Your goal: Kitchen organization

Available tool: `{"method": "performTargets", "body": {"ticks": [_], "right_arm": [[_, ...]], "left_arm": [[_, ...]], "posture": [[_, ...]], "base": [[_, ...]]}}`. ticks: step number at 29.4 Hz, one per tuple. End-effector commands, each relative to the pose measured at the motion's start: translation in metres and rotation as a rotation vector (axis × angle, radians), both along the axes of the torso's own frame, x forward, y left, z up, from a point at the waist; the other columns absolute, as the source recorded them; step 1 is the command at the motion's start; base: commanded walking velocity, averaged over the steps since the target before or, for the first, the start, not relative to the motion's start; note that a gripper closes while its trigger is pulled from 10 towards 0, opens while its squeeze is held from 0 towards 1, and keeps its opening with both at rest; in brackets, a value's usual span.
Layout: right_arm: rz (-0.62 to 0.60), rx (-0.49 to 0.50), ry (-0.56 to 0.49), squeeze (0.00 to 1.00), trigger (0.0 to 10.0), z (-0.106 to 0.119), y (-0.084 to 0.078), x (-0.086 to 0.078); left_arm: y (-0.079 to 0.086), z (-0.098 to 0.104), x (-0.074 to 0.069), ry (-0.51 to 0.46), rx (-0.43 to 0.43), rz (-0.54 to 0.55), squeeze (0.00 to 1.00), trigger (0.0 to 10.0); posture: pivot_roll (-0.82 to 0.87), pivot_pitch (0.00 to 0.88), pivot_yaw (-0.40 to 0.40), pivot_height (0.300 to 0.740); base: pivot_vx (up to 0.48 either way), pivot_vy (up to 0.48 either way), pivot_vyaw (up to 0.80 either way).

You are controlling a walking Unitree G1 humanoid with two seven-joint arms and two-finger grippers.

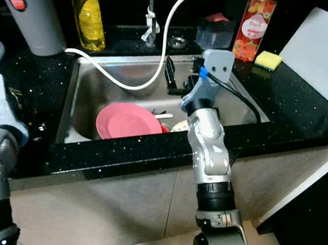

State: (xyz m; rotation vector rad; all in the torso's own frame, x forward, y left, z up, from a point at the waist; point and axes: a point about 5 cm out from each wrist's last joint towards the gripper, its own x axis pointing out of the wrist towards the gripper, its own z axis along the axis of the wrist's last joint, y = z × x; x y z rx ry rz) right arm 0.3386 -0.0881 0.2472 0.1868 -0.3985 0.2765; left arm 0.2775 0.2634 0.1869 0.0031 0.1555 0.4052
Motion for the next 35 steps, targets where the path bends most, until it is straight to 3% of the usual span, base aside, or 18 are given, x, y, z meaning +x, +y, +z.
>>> {"method": "performTargets", "body": {"ticks": [1, 2, 3, 5, 8, 11, 13, 15, 19, 26, 28, 31, 32, 35], "right_arm": [[0.01, -0.001, 0.0, 0.0, 10.0, 0.001, 0.002, 0.001], [0.015, -0.004, -0.001, 0.0, 10.0, 0.002, 0.004, 0.001], [0.015, -0.004, -0.001, 0.0, 10.0, 0.002, 0.004, 0.001], [0.024, -0.008, -0.003, 0.0, 10.0, 0.002, 0.005, 0.002], [0.03, -0.01, -0.006, 0.0, 10.0, 0.003, 0.006, 0.002], [0.034, -0.012, -0.01, 0.0, 10.0, 0.005, 0.007, 0.001], [0.034, -0.012, -0.011, 0.0, 10.0, 0.006, 0.008, 0.001], [0.027, -0.015, -0.013, 0.0, 10.0, 0.006, 0.006, 0.0], [0.009, -0.017, -0.012, 0.0, 10.0, 0.006, 0.002, -0.001], [-0.006, -0.016, -0.01, 0.0, 10.0, 0.005, -0.001, -0.002], [-0.007, -0.016, -0.008, 0.0, 10.0, 0.005, -0.001, -0.003], [-0.008, -0.015, -0.002, 0.0, 10.0, 0.004, -0.001, -0.003], [-0.008, -0.015, -0.002, 0.0, 10.0, 0.004, -0.001, -0.003], [-0.002, -0.021, 0.001, 0.0, 10.0, 0.005, 0.0, -0.001]], "left_arm": [[0.002, -0.02, -0.001, 0.091, 0.023, 0.027, 0.0, 9.6], [-0.004, -0.004, 0.005, 0.007, 0.067, -0.004, 0.0, 10.0], [-0.004, -0.004, 0.005, 0.007, 0.067, -0.004, 0.0, 10.0], [-0.023, 0.02, 0.017, -0.121, 0.081, -0.104, 0.0, 10.0], [-0.051, 0.034, 0.037, -0.18, 0.06, -0.267, 0.0, 10.0], [-0.072, 0.031, 0.065, -0.104, 0.05, -0.404, 0.0, 10.0], [-0.075, 0.03, 0.071, -0.084, 0.064, -0.423, 0.0, 10.0], [-0.08, 0.024, 0.086, -0.021, 0.045, -0.488, 0.0, 10.0], [-0.078, 0.014, 0.1, 0.044, 0.02, -0.533, 0.0, 10.0], [-0.073, 0.013, 0.107, 0.062, 0.05, -0.559, 0.0, 10.0], [-0.068, 0.021, 0.106, 0.02, 0.096, -0.524, 0.0, 10.0], [-0.03, 0.046, 0.096, -0.084, 0.269, -0.196, 0.0, 10.0], [-0.03, 0.046, 0.096, -0.084, 0.269, -0.196, 0.0, 10.0], [0.003, 0.054, 0.08, -0.105, 0.271, -0.005, 0.0, 10.0]], "posture": [[0.22, 0.0, -0.034, 0.74], [0.21, 0.0, -0.041, 0.74], [0.21, 0.0, -0.041, 0.74], [0.21, 0.0, -0.043, 0.74], [0.2, 0.0, -0.045, 0.74], [0.18, 0.0, -0.042, 0.74], [0.18, 0.0, -0.042, 0.74], [0.16, 0.0, -0.032, 0.74], [0.14, 0.0, -0.021, 0.74], [0.14, 0.0, -0.015, 0.74], [0.14, 0.0, -0.016, 0.74], [0.15, 0.0, -0.024, 0.74], [0.15, 0.0, -0.024, 0.74], [0.16, 0.0, -0.033, 0.74]], "base": [[0.0, 0.0, 0.0], [0.0, 0.0, 0.0], [0.0, 0.0, 0.0], [0.0, 0.0, 0.0], [0.0, 0.0, 0.0], [0.0, 0.0, 0.0], [0.0, 0.0, 0.0], [0.0, 0.0, 0.0], [0.0, 0.0, 0.0], [0.0, 0.0, 0.0], [0.0, 0.0, 0.0], [0.0, 0.0, 0.0], [0.0, 0.0, 0.0], [0.0, 0.0, 0.0]]}}
